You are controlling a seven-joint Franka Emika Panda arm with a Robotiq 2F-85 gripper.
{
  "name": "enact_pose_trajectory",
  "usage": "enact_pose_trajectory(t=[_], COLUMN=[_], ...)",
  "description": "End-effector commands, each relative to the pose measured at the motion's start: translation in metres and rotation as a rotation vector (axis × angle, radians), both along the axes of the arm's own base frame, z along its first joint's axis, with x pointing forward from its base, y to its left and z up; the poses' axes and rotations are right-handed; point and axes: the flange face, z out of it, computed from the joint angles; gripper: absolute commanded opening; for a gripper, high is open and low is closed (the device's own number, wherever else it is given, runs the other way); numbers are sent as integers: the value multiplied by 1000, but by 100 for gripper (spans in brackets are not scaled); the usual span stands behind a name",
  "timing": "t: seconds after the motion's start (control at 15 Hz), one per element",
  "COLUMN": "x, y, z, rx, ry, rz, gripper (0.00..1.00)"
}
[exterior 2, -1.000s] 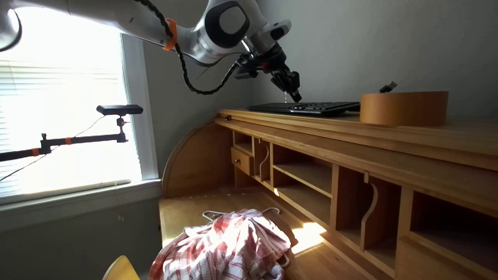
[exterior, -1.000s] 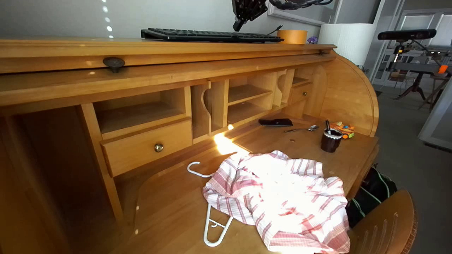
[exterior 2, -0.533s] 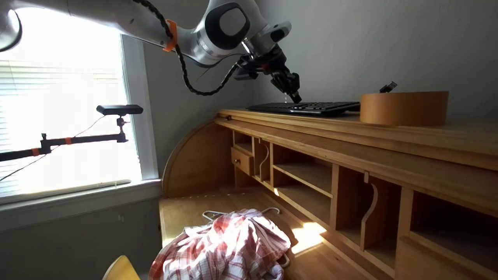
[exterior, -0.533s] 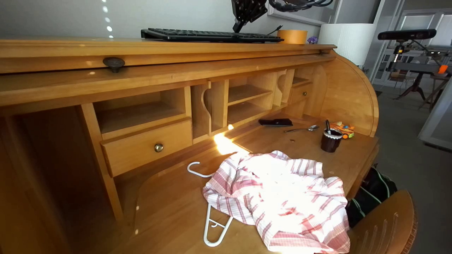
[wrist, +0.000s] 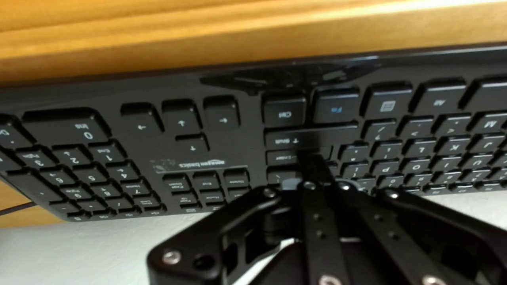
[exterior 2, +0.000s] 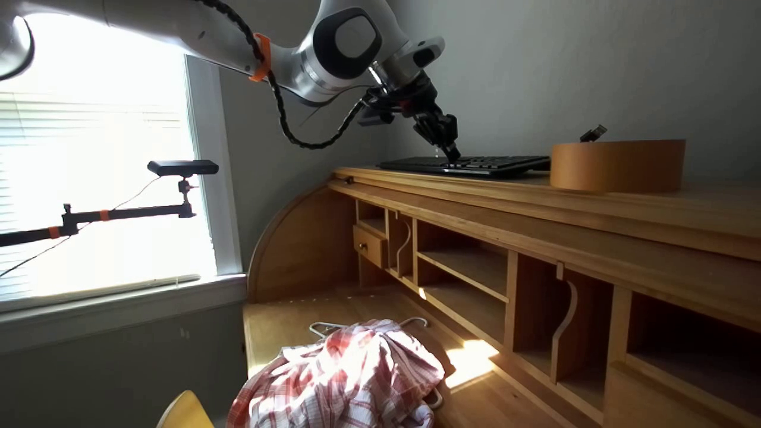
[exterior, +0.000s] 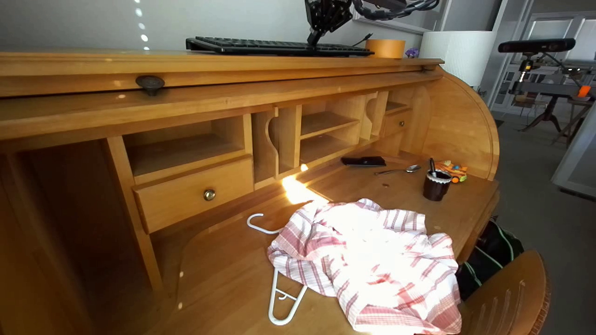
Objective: Press a key on the keyboard
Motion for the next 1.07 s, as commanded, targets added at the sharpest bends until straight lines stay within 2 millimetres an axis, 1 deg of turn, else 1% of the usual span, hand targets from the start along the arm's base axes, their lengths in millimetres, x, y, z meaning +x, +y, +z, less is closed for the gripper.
enact_pose_trajectory(t=[0.0, 0.2, 0.4, 0.47, 0.6, 0.67, 0.8, 0.87, 1.0], x=[-4, -7, -13, -19, -34, -45, -71, -82, -102], y=[0, -1, -2, -2, -5, -7, -12, -14, -16], z=[4, 28, 44, 54, 86, 104, 121, 132, 158], rx=[-12, 18, 9, 12, -9, -20, -29, -37, -51], ry=[-24, -101, -117, -98, -72, -41, 74, 120, 197], rz=[-27, -56, -66, -61, -78, -53, 1, 10, 44], gripper=[0, 0, 0, 0, 0, 0, 28, 33, 48])
